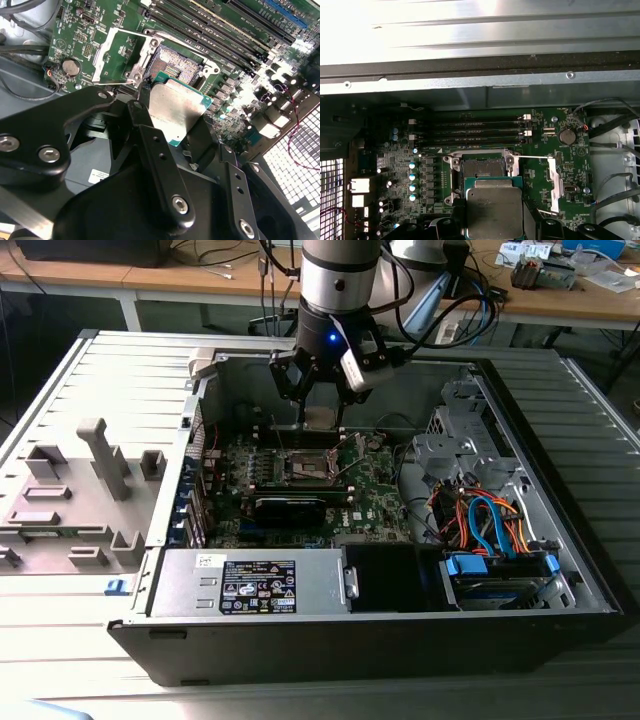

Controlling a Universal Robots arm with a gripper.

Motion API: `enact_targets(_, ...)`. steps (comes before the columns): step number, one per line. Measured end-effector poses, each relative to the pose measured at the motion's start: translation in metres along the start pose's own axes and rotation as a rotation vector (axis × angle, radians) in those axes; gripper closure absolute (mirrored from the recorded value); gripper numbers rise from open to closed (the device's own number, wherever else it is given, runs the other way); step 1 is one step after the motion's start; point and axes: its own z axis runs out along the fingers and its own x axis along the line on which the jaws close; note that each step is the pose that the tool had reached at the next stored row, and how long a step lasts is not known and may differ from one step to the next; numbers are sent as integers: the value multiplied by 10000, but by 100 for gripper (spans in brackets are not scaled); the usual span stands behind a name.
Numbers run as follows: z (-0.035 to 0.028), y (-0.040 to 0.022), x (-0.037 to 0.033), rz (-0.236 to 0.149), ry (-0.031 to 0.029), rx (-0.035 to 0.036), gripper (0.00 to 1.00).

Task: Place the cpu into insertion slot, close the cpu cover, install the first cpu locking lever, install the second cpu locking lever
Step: 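Place the cpu into insertion slot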

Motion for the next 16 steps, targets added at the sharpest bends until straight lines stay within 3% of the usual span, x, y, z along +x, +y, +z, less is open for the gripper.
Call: enact_targets(16,0,0,0,143,-8,-2,45)
